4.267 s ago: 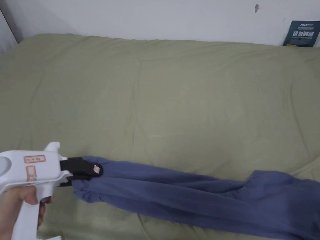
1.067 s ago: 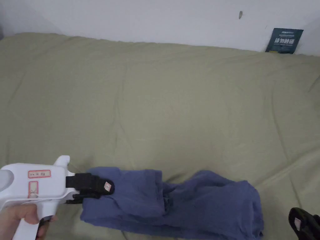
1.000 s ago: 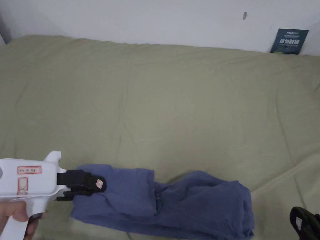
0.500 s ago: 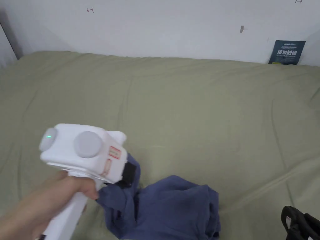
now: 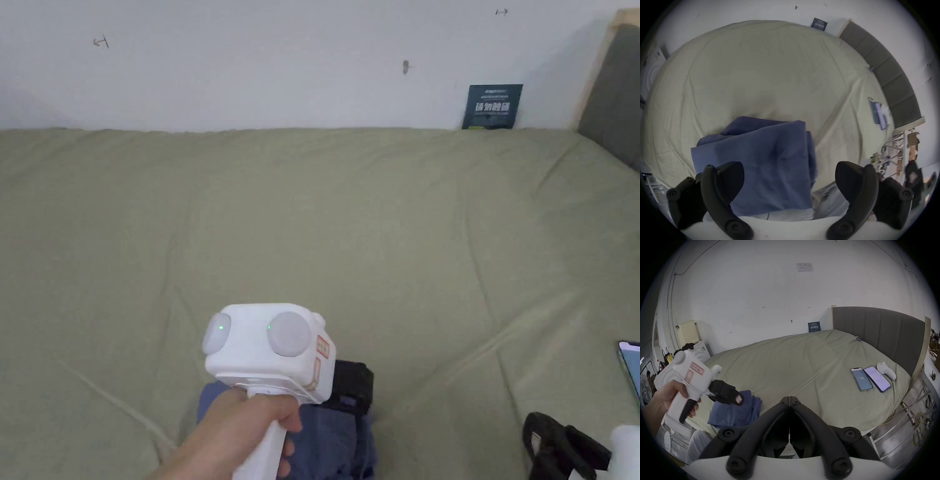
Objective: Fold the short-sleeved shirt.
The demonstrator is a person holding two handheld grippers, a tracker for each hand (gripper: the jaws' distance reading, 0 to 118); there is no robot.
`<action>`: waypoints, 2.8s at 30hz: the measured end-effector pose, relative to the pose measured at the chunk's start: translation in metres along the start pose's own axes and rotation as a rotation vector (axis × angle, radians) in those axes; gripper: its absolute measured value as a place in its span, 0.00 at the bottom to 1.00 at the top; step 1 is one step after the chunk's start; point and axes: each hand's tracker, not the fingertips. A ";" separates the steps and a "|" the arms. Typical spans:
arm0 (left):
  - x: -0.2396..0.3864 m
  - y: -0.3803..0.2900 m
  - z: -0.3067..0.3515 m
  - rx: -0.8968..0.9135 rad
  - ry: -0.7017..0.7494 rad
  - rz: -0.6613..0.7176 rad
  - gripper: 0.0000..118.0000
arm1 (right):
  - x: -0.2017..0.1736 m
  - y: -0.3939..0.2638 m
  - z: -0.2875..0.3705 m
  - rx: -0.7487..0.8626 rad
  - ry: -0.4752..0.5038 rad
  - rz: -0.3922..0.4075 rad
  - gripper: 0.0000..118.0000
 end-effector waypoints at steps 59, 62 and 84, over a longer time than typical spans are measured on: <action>-0.228 -0.039 -0.060 0.070 -0.708 0.284 0.23 | -0.028 -0.062 -0.273 -0.764 0.903 -0.619 0.00; -0.237 -0.043 -0.066 0.041 -0.728 0.310 0.22 | -0.033 -0.057 -0.269 -0.764 0.894 -0.591 0.00; -0.549 0.051 0.160 0.080 -0.183 0.317 0.21 | -0.079 0.010 -0.231 -0.647 0.844 -0.360 0.00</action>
